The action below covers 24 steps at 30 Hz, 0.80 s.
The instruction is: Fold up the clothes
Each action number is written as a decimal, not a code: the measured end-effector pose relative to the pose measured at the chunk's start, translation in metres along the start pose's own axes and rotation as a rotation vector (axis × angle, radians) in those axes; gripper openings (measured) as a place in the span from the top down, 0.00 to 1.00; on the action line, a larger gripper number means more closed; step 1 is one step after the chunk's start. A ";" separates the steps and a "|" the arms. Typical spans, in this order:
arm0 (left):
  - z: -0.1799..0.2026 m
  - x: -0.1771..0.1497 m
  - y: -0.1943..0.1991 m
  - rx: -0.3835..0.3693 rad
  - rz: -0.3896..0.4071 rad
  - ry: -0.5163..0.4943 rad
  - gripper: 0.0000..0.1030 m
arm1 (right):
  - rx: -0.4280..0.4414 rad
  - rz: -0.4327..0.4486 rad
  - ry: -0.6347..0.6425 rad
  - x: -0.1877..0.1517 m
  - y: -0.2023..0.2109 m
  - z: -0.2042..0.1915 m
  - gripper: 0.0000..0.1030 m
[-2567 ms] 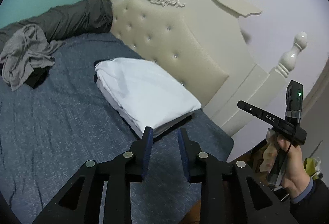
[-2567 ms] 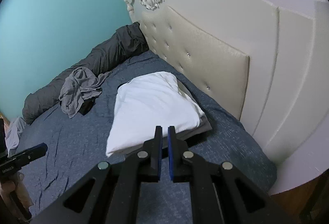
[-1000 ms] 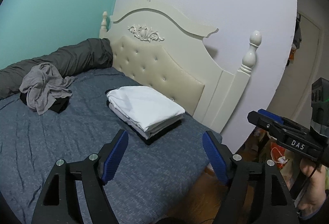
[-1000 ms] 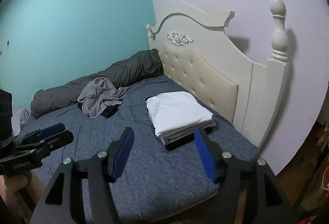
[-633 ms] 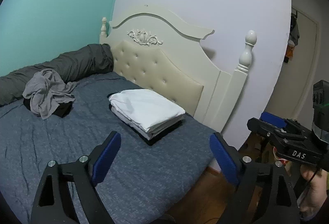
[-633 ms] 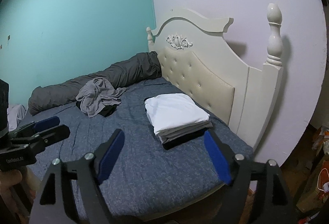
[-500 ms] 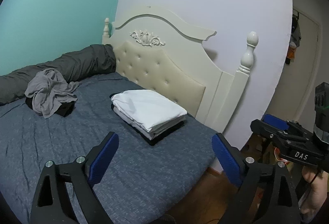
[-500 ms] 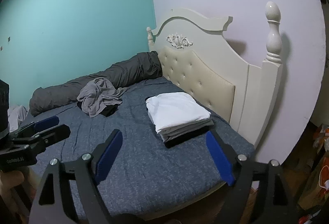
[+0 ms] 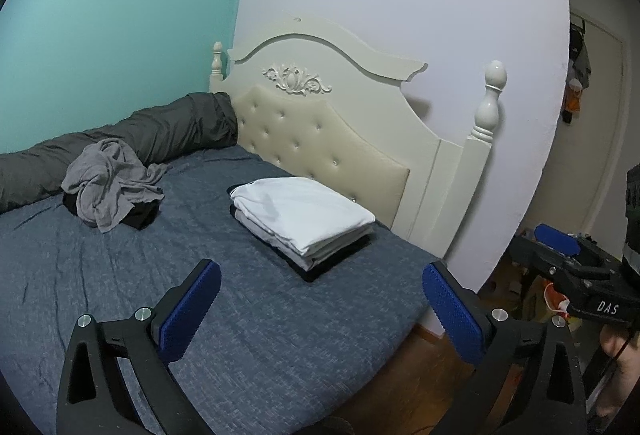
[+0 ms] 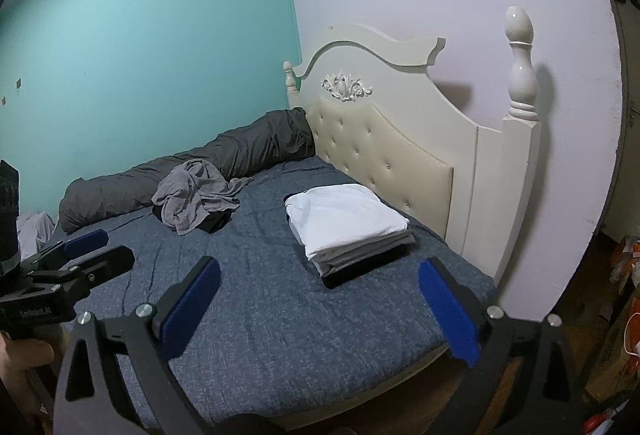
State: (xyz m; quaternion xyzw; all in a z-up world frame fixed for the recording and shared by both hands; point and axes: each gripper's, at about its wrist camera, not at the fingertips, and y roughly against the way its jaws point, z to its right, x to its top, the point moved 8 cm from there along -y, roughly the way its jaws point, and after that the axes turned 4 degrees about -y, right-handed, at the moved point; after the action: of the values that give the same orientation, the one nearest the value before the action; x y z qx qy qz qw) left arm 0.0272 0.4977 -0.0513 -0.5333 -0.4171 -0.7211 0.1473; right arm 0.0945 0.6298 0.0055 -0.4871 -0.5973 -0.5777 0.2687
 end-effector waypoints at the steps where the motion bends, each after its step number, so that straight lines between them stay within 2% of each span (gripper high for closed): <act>1: 0.000 -0.001 0.001 0.000 0.001 0.002 0.00 | -0.001 0.000 0.001 -0.001 0.001 -0.001 0.03; 14: 0.001 -0.012 0.008 0.014 -0.006 -0.024 0.00 | -0.003 -0.003 0.001 -0.014 0.009 -0.007 0.01; 24: 0.003 -0.018 0.010 -0.011 -0.019 -0.009 0.00 | -0.007 0.008 -0.004 -0.018 0.016 -0.005 0.01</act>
State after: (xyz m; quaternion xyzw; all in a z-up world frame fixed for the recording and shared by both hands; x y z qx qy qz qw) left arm 0.0427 0.4895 -0.0625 -0.5332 -0.4191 -0.7223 0.1356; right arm 0.1142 0.6185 -0.0024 -0.4916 -0.5938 -0.5777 0.2681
